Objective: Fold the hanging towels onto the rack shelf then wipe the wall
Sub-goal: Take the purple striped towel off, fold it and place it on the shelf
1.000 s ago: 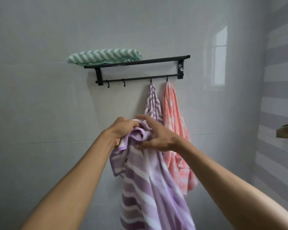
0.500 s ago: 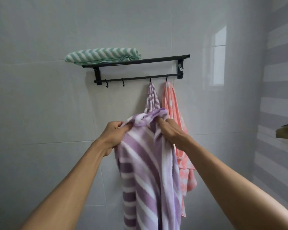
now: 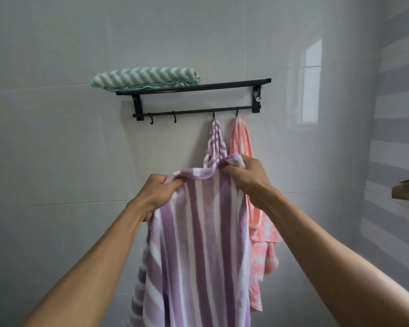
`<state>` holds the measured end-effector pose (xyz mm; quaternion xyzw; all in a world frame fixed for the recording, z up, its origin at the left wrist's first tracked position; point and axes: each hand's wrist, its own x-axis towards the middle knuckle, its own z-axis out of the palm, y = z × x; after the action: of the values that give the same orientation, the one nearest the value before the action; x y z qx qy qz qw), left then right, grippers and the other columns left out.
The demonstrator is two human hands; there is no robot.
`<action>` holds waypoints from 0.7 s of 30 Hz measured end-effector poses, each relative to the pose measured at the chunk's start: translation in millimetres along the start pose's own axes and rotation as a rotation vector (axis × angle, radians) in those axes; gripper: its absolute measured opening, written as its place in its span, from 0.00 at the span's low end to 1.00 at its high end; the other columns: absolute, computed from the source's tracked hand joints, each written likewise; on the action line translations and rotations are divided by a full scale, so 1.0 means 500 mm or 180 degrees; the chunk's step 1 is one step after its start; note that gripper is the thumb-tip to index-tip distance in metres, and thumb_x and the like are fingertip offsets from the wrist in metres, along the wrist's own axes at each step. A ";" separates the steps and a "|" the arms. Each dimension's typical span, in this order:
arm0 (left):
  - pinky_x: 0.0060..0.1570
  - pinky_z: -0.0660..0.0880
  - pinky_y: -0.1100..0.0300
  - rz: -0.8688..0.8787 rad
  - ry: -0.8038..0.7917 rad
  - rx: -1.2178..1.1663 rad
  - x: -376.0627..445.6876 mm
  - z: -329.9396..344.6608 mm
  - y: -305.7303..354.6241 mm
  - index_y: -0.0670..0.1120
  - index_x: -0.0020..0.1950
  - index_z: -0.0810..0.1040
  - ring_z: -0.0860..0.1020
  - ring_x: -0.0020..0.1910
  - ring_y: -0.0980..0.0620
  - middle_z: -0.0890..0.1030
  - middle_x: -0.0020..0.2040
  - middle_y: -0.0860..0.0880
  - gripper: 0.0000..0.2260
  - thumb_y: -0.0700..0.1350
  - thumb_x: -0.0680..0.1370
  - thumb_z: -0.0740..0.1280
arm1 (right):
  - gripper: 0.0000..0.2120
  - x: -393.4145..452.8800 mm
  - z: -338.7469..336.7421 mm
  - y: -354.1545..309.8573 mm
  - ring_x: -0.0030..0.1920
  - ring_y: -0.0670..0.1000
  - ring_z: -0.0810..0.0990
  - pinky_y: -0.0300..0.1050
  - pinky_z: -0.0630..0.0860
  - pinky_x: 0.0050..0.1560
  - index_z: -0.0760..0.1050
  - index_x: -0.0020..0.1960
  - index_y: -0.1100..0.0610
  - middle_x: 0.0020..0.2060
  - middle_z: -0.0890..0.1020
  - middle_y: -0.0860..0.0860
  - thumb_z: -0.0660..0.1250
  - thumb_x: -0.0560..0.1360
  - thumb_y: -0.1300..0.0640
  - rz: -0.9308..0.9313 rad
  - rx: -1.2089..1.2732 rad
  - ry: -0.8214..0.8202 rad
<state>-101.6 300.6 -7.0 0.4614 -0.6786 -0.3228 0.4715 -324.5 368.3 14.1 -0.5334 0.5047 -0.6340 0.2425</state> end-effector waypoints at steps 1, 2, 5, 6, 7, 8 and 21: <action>0.32 0.62 0.59 -0.0018 0.0082 0.0054 0.000 -0.002 -0.001 0.48 0.23 0.72 0.67 0.27 0.53 0.67 0.23 0.55 0.24 0.53 0.78 0.71 | 0.05 0.003 -0.001 -0.001 0.37 0.50 0.82 0.46 0.82 0.41 0.85 0.44 0.55 0.37 0.85 0.52 0.72 0.72 0.63 0.0016 0.0105 -0.0020; 0.33 0.63 0.59 -0.0046 0.0087 0.0043 0.002 -0.005 -0.005 0.49 0.23 0.74 0.68 0.27 0.54 0.68 0.23 0.56 0.24 0.53 0.78 0.71 | 0.07 0.005 -0.004 -0.003 0.37 0.49 0.82 0.43 0.81 0.40 0.85 0.43 0.54 0.36 0.85 0.50 0.71 0.72 0.64 0.0023 0.0129 -0.0049; 0.42 0.69 0.57 -0.0087 -0.0205 -0.0037 0.009 -0.026 -0.018 0.42 0.32 0.78 0.75 0.35 0.50 0.75 0.33 0.49 0.23 0.61 0.73 0.73 | 0.06 0.014 -0.011 -0.002 0.40 0.51 0.82 0.44 0.81 0.43 0.82 0.46 0.52 0.39 0.84 0.50 0.73 0.72 0.61 0.0036 -0.0130 -0.0030; 0.44 0.70 0.55 -0.0079 -0.0336 -0.0011 0.008 -0.031 -0.019 0.39 0.35 0.78 0.76 0.37 0.48 0.76 0.36 0.47 0.27 0.65 0.70 0.73 | 0.06 0.016 -0.013 0.001 0.41 0.51 0.83 0.45 0.82 0.44 0.81 0.46 0.51 0.40 0.84 0.50 0.74 0.72 0.60 0.0018 -0.0227 -0.0033; 0.47 0.73 0.54 -0.0071 -0.0427 -0.0015 0.006 -0.032 -0.022 0.37 0.40 0.80 0.78 0.39 0.46 0.78 0.39 0.46 0.32 0.69 0.67 0.73 | 0.04 0.016 -0.014 0.003 0.41 0.51 0.83 0.46 0.82 0.45 0.81 0.45 0.50 0.40 0.84 0.50 0.74 0.73 0.59 0.0001 -0.0278 -0.0053; 0.54 0.75 0.52 -0.0057 -0.0480 -0.0055 0.006 -0.033 -0.023 0.37 0.44 0.81 0.81 0.44 0.43 0.81 0.43 0.45 0.35 0.70 0.65 0.73 | 0.03 0.017 -0.014 0.006 0.41 0.52 0.84 0.47 0.83 0.46 0.82 0.43 0.51 0.40 0.85 0.50 0.75 0.73 0.57 0.0021 -0.0313 -0.0071; 0.44 0.69 0.54 -0.0042 -0.0308 -0.0007 -0.005 -0.052 -0.009 0.39 0.41 0.80 0.74 0.39 0.48 0.76 0.40 0.47 0.28 0.66 0.67 0.71 | 0.17 0.013 -0.047 -0.012 0.29 0.46 0.81 0.39 0.76 0.31 0.74 0.29 0.52 0.27 0.81 0.46 0.81 0.69 0.55 -0.0082 -0.0188 -0.0317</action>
<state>-75.3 301.5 -2.6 0.4492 -0.6972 -0.3486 0.4366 -346.7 374.0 23.9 -0.5777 0.5036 -0.5945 0.2434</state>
